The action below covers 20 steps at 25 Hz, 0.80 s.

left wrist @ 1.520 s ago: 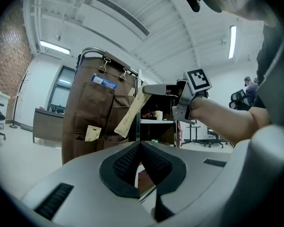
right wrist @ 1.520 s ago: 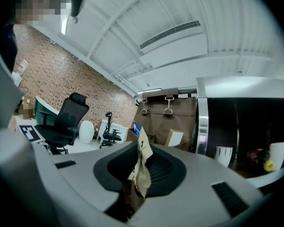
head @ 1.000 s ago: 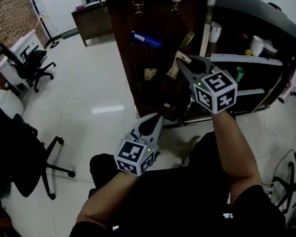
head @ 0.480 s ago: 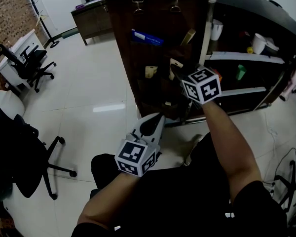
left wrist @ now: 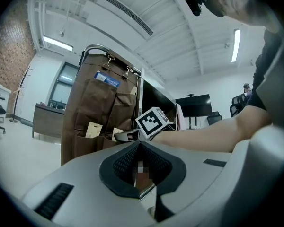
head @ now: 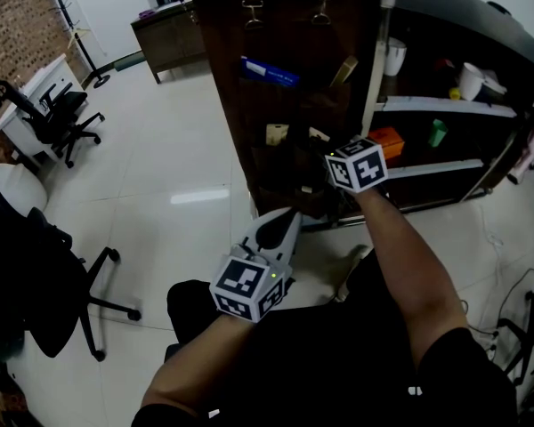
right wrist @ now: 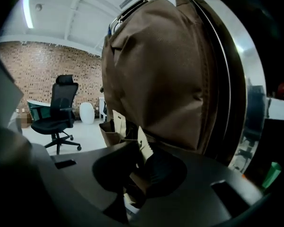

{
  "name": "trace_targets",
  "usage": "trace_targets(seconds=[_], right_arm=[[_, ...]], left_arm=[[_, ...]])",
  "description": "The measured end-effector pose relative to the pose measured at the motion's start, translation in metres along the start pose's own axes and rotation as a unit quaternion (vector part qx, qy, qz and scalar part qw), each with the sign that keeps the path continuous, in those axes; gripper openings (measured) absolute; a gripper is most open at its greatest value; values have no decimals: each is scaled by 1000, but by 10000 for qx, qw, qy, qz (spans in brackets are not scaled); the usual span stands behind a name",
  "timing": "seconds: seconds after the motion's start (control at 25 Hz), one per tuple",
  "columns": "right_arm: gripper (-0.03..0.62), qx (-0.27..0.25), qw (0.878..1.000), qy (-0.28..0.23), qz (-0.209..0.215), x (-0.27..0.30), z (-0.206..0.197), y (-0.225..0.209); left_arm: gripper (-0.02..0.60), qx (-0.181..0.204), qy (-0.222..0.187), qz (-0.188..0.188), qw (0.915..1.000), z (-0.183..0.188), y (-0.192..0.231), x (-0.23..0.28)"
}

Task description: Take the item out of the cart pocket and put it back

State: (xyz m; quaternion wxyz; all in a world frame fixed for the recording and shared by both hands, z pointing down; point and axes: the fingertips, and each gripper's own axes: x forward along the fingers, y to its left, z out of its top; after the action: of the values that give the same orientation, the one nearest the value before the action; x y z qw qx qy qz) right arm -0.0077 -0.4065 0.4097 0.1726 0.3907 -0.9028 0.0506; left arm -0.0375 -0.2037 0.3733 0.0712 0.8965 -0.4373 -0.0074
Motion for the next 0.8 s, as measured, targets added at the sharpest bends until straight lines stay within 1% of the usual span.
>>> trace_targets(seconds=[0.12,0.24,0.28,0.36,0.48,0.68,0.8], right_arm=[[66,-57,10000,-20,27,0,1,4],[78,-141,9999,-12,-34,-1,2,2],[85,-175,9998,2,-66,-1,2,2],[125,-221,9997,55,-71,-1,1,2],[133,-214,9997,87,-75,-4,3,3],[133,-233,9994,-217,-100,-26,23,4],[127,-252,9984,-513,2,-44,41,13]], left_arm=[[0,-8,2,2,10000,0,0,0],[0,-6,5,-7,10000,-1,0,1],[0,-10,13,-4,10000,-1,0,1],[0,-25,38,0,10000,-3,1,1],[0,-55,81,-14,10000,-4,2,2],[0,-51,73,-17,10000,-3,1,2],[0,-41,64,-17,10000,-3,0,1]])
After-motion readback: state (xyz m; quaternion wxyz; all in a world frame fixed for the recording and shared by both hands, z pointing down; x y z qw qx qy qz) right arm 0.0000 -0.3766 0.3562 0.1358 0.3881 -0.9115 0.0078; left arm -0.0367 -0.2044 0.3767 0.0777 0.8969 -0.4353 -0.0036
